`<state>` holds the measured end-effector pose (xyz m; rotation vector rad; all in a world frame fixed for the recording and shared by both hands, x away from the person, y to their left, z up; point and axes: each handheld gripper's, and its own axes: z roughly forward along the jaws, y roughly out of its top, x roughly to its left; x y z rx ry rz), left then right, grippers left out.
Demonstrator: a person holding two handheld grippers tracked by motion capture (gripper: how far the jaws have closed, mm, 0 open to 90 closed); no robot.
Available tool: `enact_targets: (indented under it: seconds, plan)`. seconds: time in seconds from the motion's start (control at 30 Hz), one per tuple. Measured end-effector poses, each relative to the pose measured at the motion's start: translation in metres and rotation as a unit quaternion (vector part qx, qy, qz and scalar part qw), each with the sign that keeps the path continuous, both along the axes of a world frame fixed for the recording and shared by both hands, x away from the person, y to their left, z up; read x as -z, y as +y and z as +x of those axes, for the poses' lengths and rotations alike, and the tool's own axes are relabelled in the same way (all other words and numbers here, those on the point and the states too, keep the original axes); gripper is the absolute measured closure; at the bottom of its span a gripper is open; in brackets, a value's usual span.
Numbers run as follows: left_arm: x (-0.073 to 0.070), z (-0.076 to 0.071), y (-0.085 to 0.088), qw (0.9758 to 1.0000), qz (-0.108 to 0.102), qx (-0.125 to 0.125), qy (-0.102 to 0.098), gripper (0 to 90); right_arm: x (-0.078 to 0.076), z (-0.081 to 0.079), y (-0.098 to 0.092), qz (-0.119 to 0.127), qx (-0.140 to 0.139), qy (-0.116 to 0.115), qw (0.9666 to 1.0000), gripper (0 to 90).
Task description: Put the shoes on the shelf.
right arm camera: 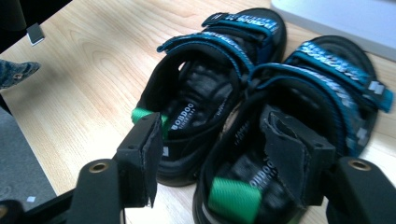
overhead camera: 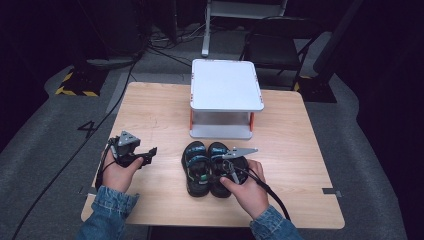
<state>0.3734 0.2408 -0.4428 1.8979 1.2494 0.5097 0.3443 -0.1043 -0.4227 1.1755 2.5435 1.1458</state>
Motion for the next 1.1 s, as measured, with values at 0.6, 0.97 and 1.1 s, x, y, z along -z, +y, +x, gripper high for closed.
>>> enact_targets:
  seconds: [0.6, 0.97, 1.1]
  plan:
    - [0.004, -0.004, -0.004, 0.9999, 0.010, 0.007, 0.003, 28.5, 0.006, 0.015, 0.014, 0.033, 0.016, 0.033, 0.9988, 52.1]
    - [0.005, -0.004, -0.003, 0.9999, 0.009, 0.009, 0.004, 28.5, 0.000, 0.008, 0.012, 0.009, 0.037, 0.015, 0.9992, 57.8]
    - [0.006, -0.003, -0.004, 0.9999, 0.012, 0.010, 0.006, 28.5, 0.003, 0.010, 0.010, -0.019, 0.049, 0.005, 0.9986, 57.6]
